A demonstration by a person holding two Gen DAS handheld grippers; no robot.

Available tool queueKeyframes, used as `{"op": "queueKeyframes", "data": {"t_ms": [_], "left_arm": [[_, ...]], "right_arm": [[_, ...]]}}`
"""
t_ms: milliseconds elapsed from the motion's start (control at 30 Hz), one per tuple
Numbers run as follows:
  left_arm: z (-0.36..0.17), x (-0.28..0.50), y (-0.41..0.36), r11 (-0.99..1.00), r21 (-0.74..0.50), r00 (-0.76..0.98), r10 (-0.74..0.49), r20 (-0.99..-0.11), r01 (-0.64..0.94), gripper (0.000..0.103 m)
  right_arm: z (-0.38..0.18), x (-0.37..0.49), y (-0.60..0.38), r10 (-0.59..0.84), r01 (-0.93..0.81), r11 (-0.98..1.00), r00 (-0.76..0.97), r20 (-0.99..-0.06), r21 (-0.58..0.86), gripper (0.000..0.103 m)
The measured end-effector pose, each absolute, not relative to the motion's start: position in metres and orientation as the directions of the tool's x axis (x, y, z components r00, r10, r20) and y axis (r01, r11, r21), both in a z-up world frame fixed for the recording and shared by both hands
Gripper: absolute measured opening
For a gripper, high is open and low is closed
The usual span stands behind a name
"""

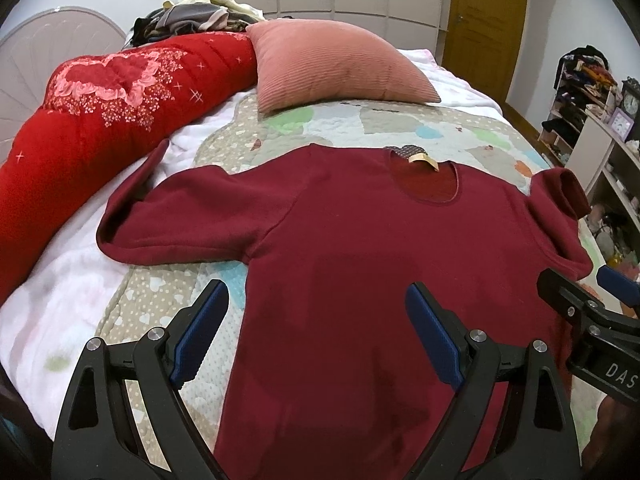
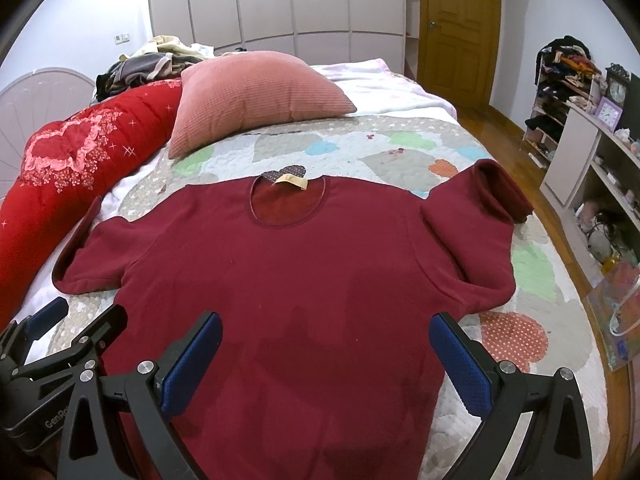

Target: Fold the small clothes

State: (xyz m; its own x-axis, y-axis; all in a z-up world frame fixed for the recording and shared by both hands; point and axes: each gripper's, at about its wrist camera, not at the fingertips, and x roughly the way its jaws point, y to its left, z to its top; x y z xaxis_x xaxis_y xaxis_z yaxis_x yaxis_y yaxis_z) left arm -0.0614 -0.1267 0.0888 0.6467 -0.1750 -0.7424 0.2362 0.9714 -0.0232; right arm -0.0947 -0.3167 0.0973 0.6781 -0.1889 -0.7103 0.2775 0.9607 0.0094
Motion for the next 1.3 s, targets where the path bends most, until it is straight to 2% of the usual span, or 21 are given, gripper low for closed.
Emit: {"op": "queueKeyframes", "data": {"t_ms": [567,767,1300], "left_arm": [[0.074,-0.044,-0.118,0.978,-0.021,0.630,-0.149,-0.762,0.206,0.090],[0.071,-0.040,-0.117,0.979,-0.023,0.625,-0.149,-0.766,0.204,0.090],[0.063,-0.029,-0.110,0.982,-0.024,0.615,-0.135,-0.777,0.185,0.090]], "right_arm": [[0.082,-0.072,-0.312,-0.176,0.270,0.963,0.661,-0.729,0.013,0.103],[0.076,-0.067,-0.310,-0.166,0.273,0.962,0.622,-0.765,0.013,0.103],[0.070,-0.053,-0.306,-0.140,0.262,0.964,0.622,-0.771,0.037,0.103]]}}
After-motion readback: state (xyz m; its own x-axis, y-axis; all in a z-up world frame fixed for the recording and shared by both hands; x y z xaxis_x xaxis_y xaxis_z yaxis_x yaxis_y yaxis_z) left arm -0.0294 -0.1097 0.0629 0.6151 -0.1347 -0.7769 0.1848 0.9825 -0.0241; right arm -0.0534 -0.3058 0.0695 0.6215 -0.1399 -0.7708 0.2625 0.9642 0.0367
